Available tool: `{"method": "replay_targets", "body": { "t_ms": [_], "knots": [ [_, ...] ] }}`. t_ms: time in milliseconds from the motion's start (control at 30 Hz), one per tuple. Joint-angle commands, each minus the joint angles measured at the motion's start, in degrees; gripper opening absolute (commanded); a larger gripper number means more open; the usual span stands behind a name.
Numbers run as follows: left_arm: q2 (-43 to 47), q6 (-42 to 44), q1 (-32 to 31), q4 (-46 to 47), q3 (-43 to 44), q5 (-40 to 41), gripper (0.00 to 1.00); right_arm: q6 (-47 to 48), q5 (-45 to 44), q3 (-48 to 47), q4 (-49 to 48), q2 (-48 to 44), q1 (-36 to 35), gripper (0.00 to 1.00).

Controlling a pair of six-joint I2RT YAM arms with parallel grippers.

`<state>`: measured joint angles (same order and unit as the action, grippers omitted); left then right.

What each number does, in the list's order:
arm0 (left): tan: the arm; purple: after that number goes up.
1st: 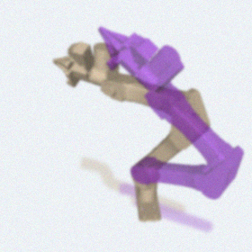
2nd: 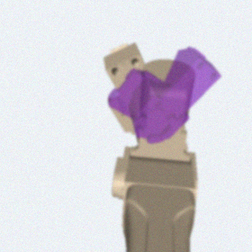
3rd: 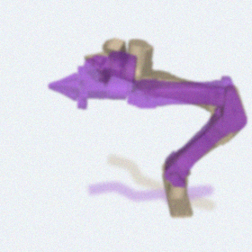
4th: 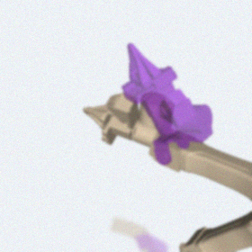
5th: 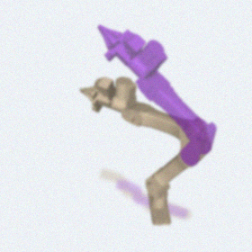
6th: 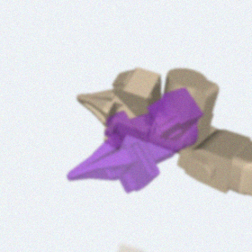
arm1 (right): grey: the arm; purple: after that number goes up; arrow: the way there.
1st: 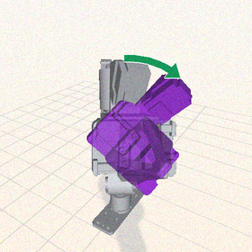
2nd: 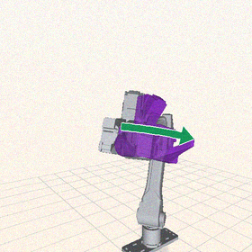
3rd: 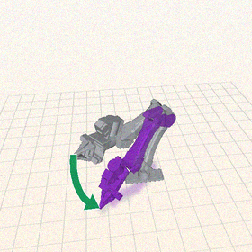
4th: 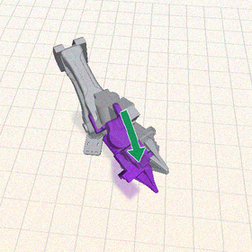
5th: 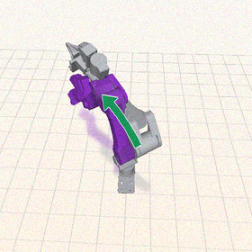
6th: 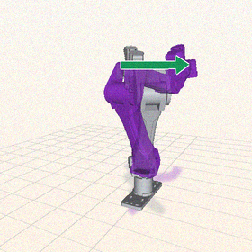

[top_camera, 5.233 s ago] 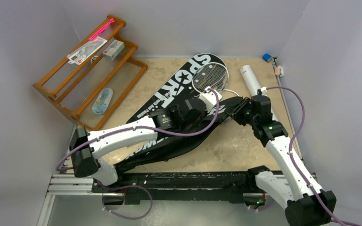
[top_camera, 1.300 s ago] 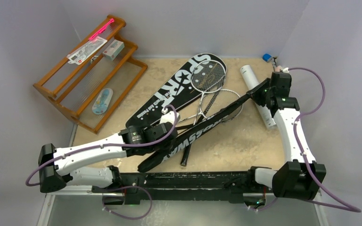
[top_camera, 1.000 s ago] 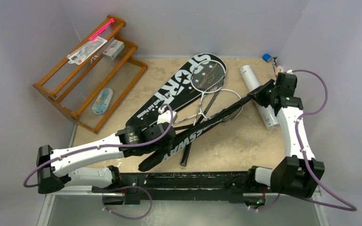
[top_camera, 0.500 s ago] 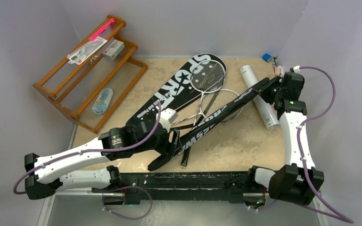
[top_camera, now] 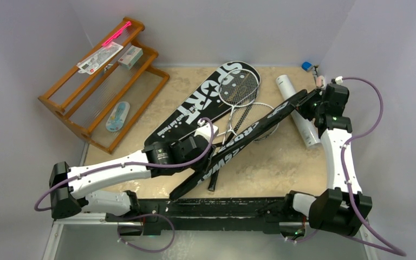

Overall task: Pack up the badminton gear
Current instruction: Zip the racket bag at the center of the board.

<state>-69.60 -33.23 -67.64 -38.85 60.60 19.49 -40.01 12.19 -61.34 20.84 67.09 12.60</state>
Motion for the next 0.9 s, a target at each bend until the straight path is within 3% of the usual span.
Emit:
{"method": "replay_targets", "body": {
  "t_ms": [0, 200, 367, 467, 567, 867],
  "knots": [
    [-0.28, 0.35, 0.09, 0.85, 3.10, 3.34, 0.42, 1.50, 2.40, 0.13, -3.03, -1.22, 0.10, 0.21],
    [-1.39, 0.12, 2.33, 3.54, 1.58, -6.77, 0.42, 1.16, 2.53, 0.17, -3.03, -1.11, 0.10, 0.21],
    [-2.97, -0.69, 3.14, 3.11, 1.50, -8.13, 0.37, 0.90, 2.84, 0.34, -2.95, -1.42, 0.09, 0.21],
    [-3.34, -1.10, 3.47, 2.21, 1.69, -7.50, 0.26, 0.77, 2.84, 0.40, -2.83, -1.60, 0.14, 0.21],
    [-3.05, -1.30, 3.56, 1.20, 2.10, -6.93, 0.01, 0.55, 2.42, 0.30, -2.67, -1.69, 0.14, 0.21],
    [4.64, 0.93, 3.56, -4.55, 7.94, -9.12, 0.00, 0.09, -0.50, -0.07, -1.57, -1.62, 0.07, 0.20]
  ]
}}
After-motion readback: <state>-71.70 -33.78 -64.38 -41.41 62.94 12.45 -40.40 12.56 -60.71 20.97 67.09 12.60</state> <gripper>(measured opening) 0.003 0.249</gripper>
